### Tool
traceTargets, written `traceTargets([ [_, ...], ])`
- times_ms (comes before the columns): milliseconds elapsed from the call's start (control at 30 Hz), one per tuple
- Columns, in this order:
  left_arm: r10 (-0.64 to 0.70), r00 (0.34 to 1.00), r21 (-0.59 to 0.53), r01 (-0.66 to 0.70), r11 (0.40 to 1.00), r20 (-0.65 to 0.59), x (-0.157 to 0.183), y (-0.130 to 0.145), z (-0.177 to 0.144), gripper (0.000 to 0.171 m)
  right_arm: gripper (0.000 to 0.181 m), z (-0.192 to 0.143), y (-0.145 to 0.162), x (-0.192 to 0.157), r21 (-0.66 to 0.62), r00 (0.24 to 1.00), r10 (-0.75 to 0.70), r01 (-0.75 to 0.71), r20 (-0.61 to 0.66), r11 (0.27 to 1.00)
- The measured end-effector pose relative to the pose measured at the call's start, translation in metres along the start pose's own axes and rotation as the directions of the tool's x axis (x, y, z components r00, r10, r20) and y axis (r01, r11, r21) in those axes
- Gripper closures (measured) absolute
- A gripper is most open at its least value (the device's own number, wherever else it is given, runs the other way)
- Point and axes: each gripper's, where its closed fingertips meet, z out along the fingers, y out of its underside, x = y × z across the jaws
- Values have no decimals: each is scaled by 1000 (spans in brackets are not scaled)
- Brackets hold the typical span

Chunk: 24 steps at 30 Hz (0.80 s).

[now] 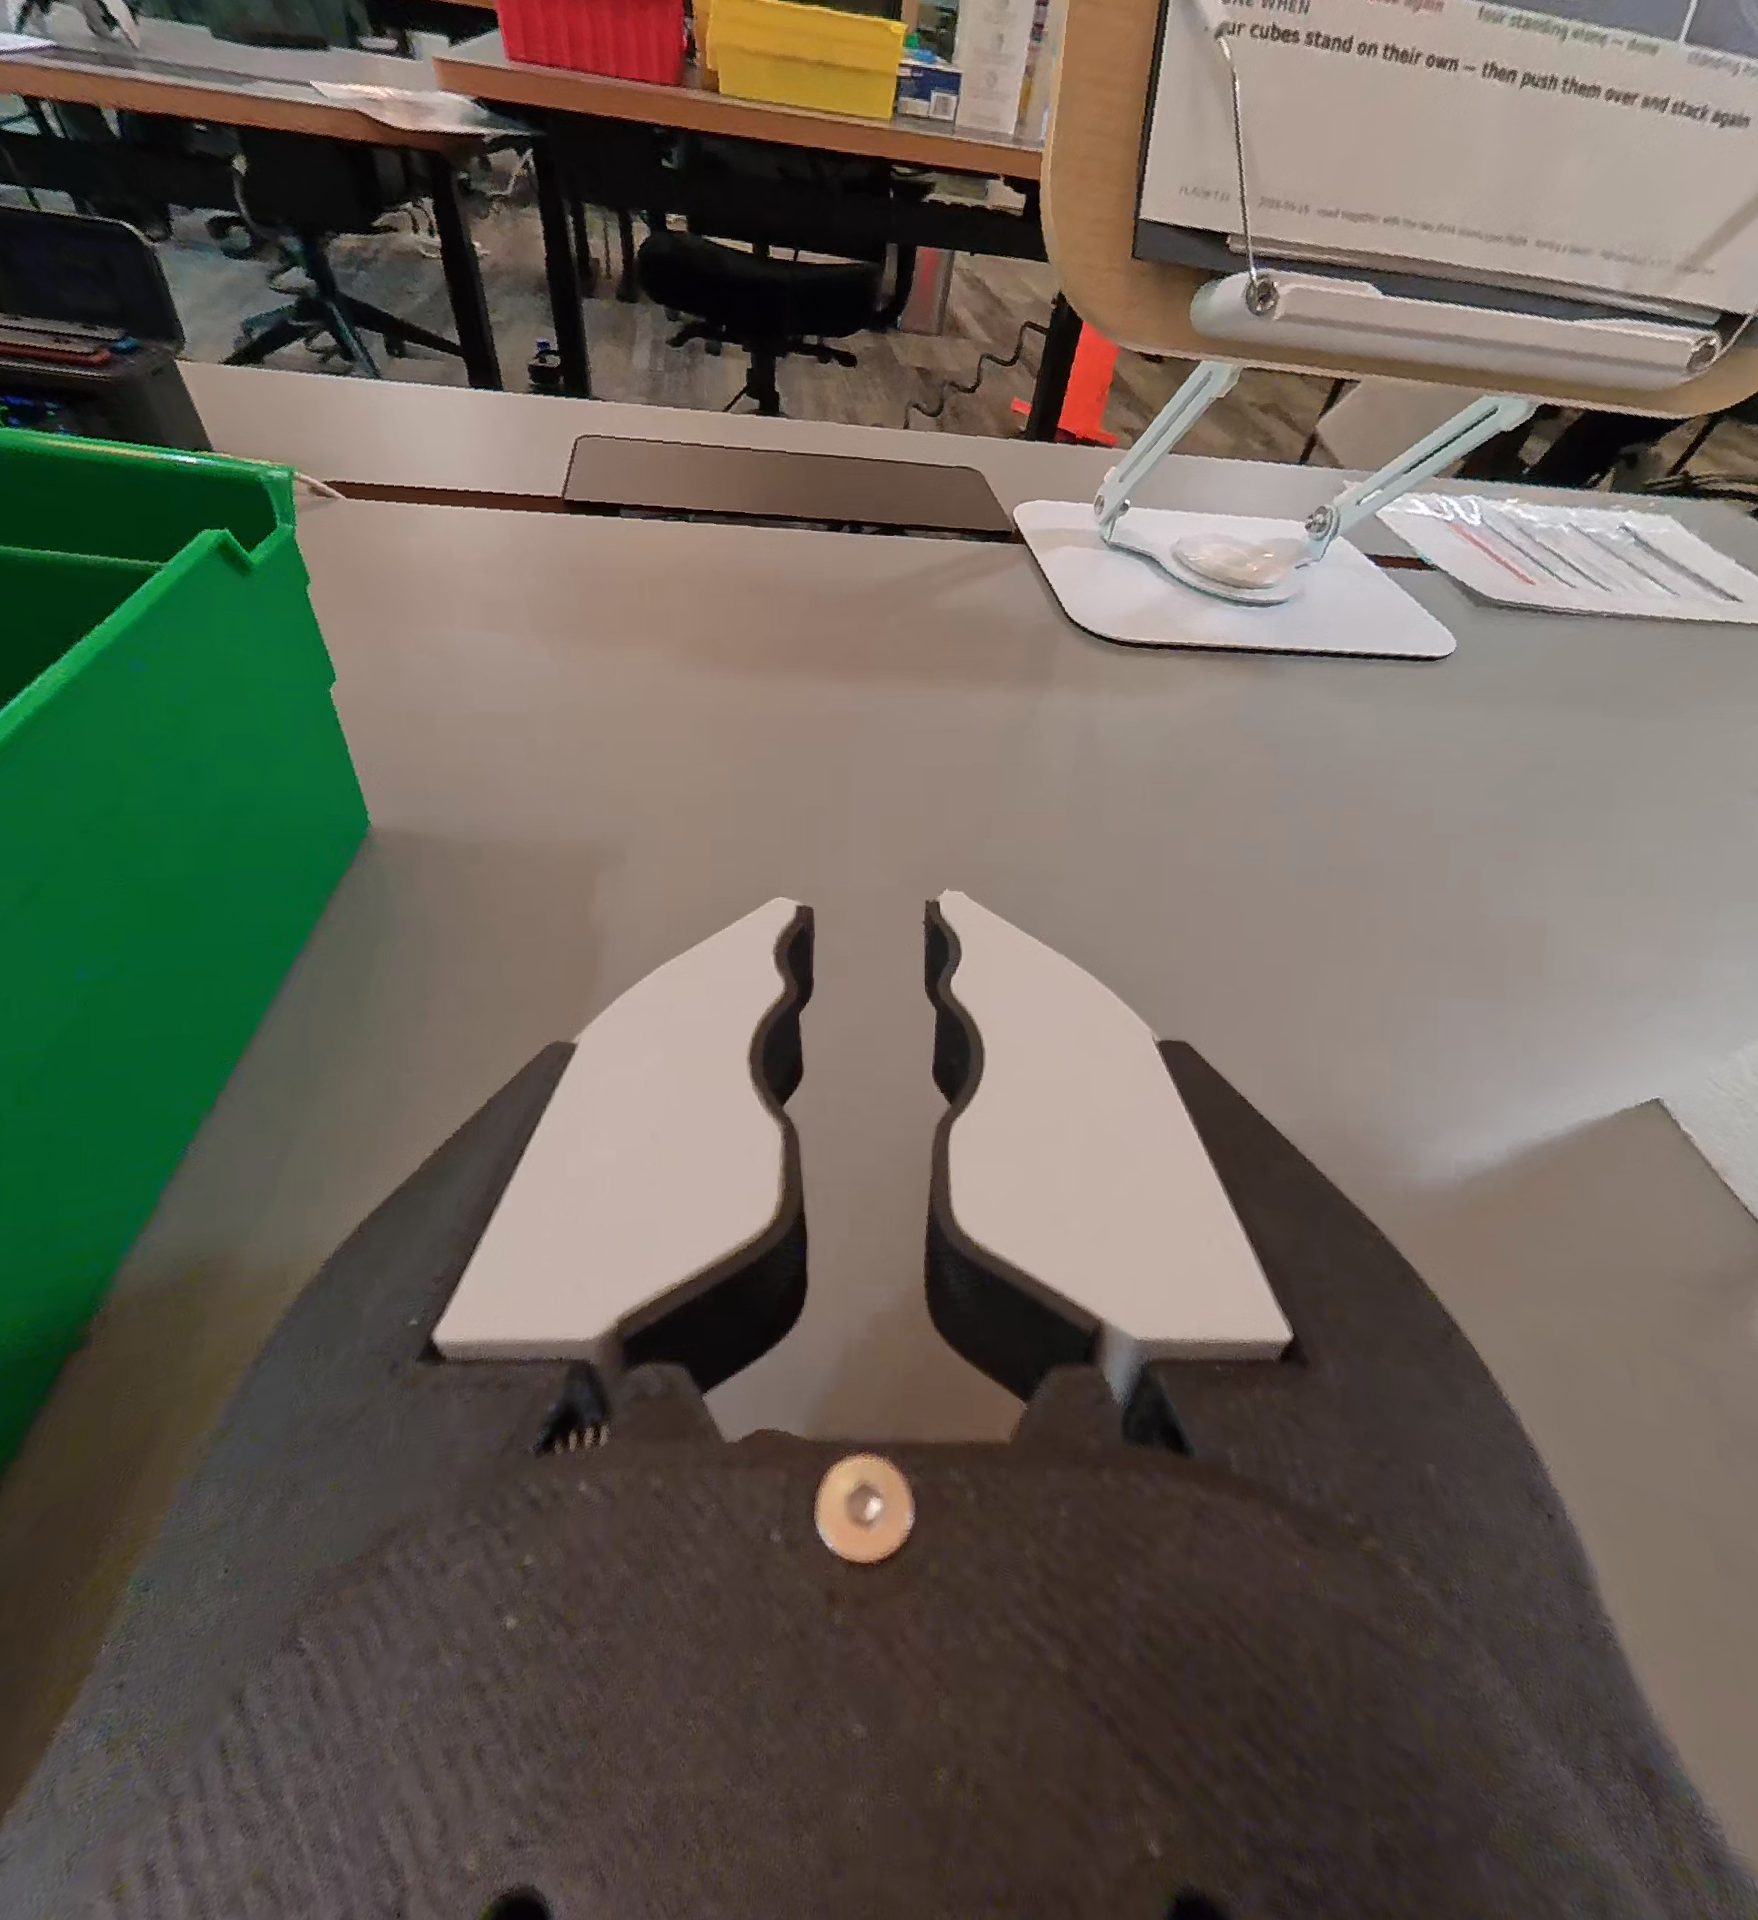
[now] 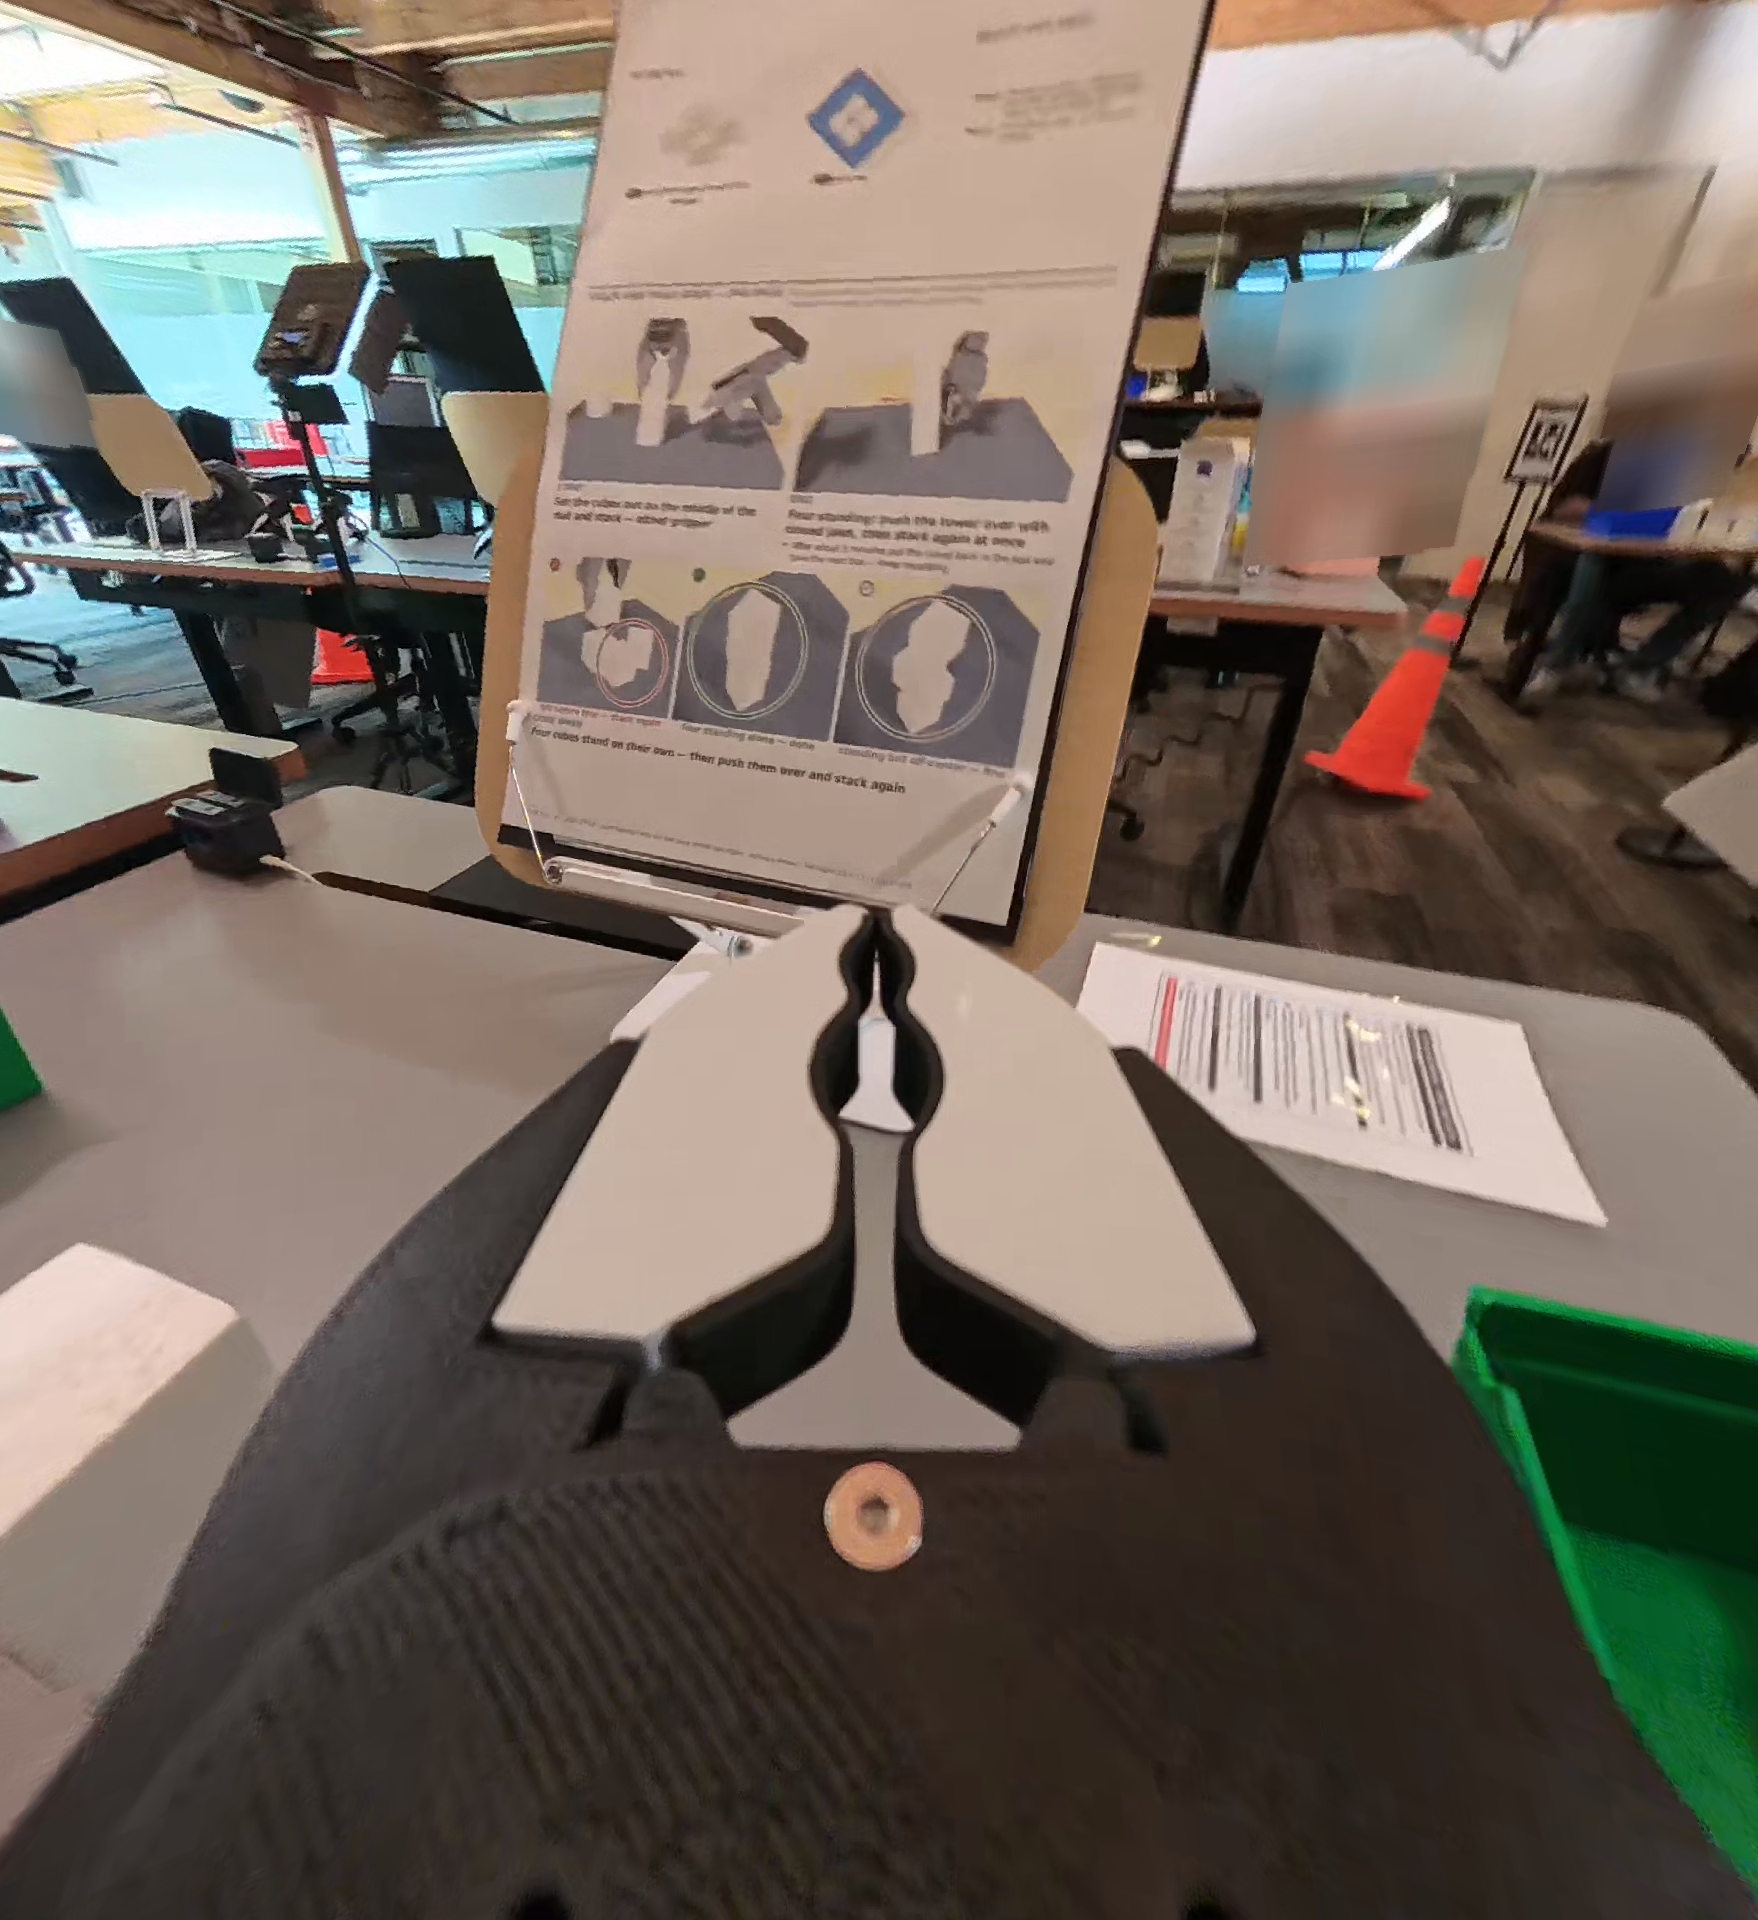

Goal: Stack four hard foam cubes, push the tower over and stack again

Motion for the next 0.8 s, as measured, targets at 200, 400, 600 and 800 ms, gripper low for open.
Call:
traceTargets([
  [200,49,998,-5,-48,999,39,-1,2,1,146,181,-4,-7,14,57,992,90,-85,-86,995],
  [400,55,998,-16,-54,998,40,0,4,2,144,181,0,13,32,-66,963,-86,71,-255,995],
  [600,71,997,-48,-70,996,28,4,11,4,139,181,1,21,29,-80,942,-143,124,-305,989],
  [800,87,996,-52,-87,995,5,10,13,5,137,176,9,48,14,-181,976,-118,84,-184,980],
])
